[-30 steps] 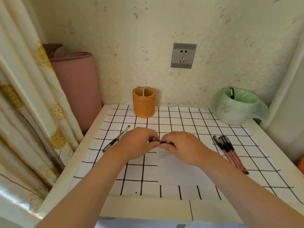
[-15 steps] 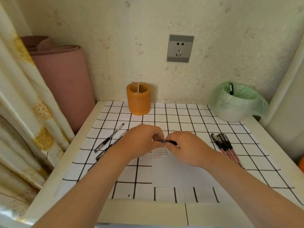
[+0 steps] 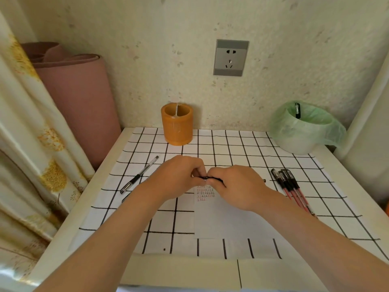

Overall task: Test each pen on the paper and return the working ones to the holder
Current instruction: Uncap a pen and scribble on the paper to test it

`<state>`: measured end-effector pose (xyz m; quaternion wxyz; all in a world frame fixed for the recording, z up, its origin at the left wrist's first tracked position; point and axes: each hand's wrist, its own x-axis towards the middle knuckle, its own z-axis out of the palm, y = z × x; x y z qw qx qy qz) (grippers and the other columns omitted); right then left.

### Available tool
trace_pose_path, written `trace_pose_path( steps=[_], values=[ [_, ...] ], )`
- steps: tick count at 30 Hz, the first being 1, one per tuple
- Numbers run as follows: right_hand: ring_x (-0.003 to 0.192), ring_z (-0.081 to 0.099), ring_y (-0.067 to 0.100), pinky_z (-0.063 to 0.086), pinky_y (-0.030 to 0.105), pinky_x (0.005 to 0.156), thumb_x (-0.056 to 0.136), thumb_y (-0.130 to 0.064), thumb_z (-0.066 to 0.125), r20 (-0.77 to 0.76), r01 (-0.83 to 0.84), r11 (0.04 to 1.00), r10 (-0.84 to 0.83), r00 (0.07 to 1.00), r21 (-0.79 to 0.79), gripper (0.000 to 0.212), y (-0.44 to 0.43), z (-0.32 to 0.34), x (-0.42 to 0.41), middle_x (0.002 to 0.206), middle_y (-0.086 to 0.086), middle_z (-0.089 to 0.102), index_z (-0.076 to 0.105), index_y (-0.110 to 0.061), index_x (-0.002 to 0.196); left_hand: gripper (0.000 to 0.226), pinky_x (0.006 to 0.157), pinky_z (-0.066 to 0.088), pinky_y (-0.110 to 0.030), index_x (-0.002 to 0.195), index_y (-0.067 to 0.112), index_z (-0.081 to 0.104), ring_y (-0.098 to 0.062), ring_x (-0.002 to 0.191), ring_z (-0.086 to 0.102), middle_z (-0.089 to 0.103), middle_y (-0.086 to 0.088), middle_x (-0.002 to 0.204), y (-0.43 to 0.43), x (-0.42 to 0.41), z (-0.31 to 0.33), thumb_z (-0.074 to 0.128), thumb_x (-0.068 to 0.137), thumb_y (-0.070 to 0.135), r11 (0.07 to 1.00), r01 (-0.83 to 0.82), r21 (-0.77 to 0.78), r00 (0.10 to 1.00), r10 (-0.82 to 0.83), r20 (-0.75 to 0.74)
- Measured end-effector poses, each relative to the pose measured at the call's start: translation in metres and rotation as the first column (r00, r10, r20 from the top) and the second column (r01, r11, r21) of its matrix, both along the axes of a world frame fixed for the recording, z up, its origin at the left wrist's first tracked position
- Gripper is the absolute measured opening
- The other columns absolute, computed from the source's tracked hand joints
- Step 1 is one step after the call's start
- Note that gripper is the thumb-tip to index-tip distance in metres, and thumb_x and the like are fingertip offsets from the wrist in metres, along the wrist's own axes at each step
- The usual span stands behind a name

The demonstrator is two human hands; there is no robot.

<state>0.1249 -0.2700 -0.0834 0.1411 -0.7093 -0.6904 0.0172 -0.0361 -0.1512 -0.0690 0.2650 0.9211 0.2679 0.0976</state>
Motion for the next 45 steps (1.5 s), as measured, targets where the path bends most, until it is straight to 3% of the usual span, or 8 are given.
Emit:
trace_pose_path(
  steps=[6, 9, 14, 17, 19, 27, 32, 45],
  values=[
    [0.069, 0.054, 0.010, 0.039, 0.028, 0.060, 0.102, -0.046, 0.041, -0.074, 0.007, 0.998, -0.012, 0.997, -0.068, 0.026, 0.002, 0.000, -0.001, 0.074, -0.011, 0.060, 0.058, -0.034, 0.118, 0.010, 0.068, 0.047, -0.018, 0.094, 0.035, 0.070, 0.004, 0.076, 0.060, 0.066, 0.021, 0.081, 0.002, -0.008, 0.005, 0.075, 0.085, 0.036, 0.998, -0.005, 0.056, 1.000, 0.007, -0.025],
    [0.062, 0.051, 0.007, 0.042, 0.028, 0.060, 0.100, -0.023, 0.047, -0.370, 0.019, 0.991, -0.068, 0.927, -0.134, 0.030, -0.001, -0.002, 0.003, 0.076, -0.005, 0.059, 0.042, -0.036, 0.125, 0.011, 0.072, 0.051, -0.024, 0.097, 0.034, 0.066, -0.002, 0.082, 0.060, 0.067, 0.016, 0.091, 0.005, -0.012, 0.001, 0.071, 0.088, 0.036, 0.992, -0.028, 0.124, 0.992, 0.043, -0.121],
    [0.050, 0.051, 0.014, 0.039, 0.030, 0.051, 0.094, 0.007, 0.043, -0.801, 0.125, 0.988, -0.147, 0.580, -0.090, 0.034, 0.000, -0.002, 0.006, 0.076, 0.000, 0.064, 0.061, -0.021, 0.088, 0.013, 0.077, 0.051, -0.026, 0.099, 0.032, 0.067, -0.006, 0.091, 0.059, 0.064, 0.016, 0.098, 0.010, -0.019, -0.008, 0.070, 0.087, 0.032, 0.995, -0.029, 0.096, 0.963, 0.054, -0.264],
    [0.065, 0.065, 0.024, 0.052, 0.033, 0.059, 0.094, 0.013, 0.037, -0.965, 0.127, 0.986, -0.137, 0.222, -0.111, 0.040, 0.001, 0.000, 0.002, 0.086, 0.009, 0.070, 0.073, -0.004, 0.098, 0.013, 0.079, 0.054, -0.029, 0.095, 0.034, 0.067, -0.007, 0.091, 0.060, 0.063, 0.016, 0.098, 0.009, -0.019, -0.011, 0.072, 0.083, 0.030, 0.999, 0.004, 0.054, 0.954, 0.012, -0.300],
    [0.076, 0.068, 0.026, 0.056, 0.034, 0.071, 0.090, 0.018, 0.041, -0.986, 0.100, 0.990, -0.111, 0.125, -0.099, 0.043, 0.000, -0.002, 0.002, 0.094, 0.012, 0.069, 0.071, -0.005, 0.112, 0.015, 0.081, 0.055, -0.031, 0.096, 0.034, 0.068, -0.007, 0.092, 0.060, 0.062, 0.016, 0.099, 0.008, -0.019, -0.013, 0.072, 0.082, 0.031, 0.999, 0.019, 0.049, 0.946, -0.002, -0.325],
    [0.063, 0.064, 0.031, 0.044, 0.035, 0.055, 0.101, -0.014, 0.051, -0.959, 0.187, 0.977, -0.150, 0.238, -0.107, 0.020, -0.001, -0.017, -0.006, 0.073, 0.014, 0.065, 0.070, -0.010, 0.097, 0.032, 0.081, 0.051, -0.028, 0.112, 0.034, 0.065, -0.006, 0.091, 0.055, 0.059, 0.014, 0.103, 0.003, -0.016, -0.012, 0.073, 0.082, 0.043, 0.998, 0.066, 0.003, 0.952, -0.062, -0.299],
    [0.068, 0.070, 0.026, 0.040, 0.030, 0.048, 0.089, 0.008, 0.052, -0.926, 0.188, 0.975, -0.174, 0.336, -0.116, 0.024, -0.003, -0.024, -0.010, 0.076, 0.017, 0.072, 0.067, -0.011, 0.091, 0.036, 0.078, 0.048, -0.027, 0.114, 0.037, 0.064, -0.007, 0.092, 0.053, 0.056, 0.013, 0.101, 0.001, -0.014, -0.017, 0.076, 0.080, 0.043, 0.995, 0.090, 0.045, 0.955, -0.074, -0.287],
    [0.046, 0.052, 0.015, 0.040, 0.026, 0.042, 0.080, 0.008, 0.066, -0.814, 0.068, 0.997, -0.076, 0.575, -0.044, 0.017, -0.002, -0.035, -0.007, 0.059, 0.006, 0.060, 0.055, -0.001, 0.072, 0.051, 0.085, 0.049, -0.033, 0.121, 0.040, 0.057, -0.009, 0.098, 0.050, 0.053, 0.014, 0.102, -0.001, -0.012, -0.019, 0.076, 0.075, 0.052, 0.995, 0.086, 0.059, 0.954, -0.065, -0.294]
  ],
)
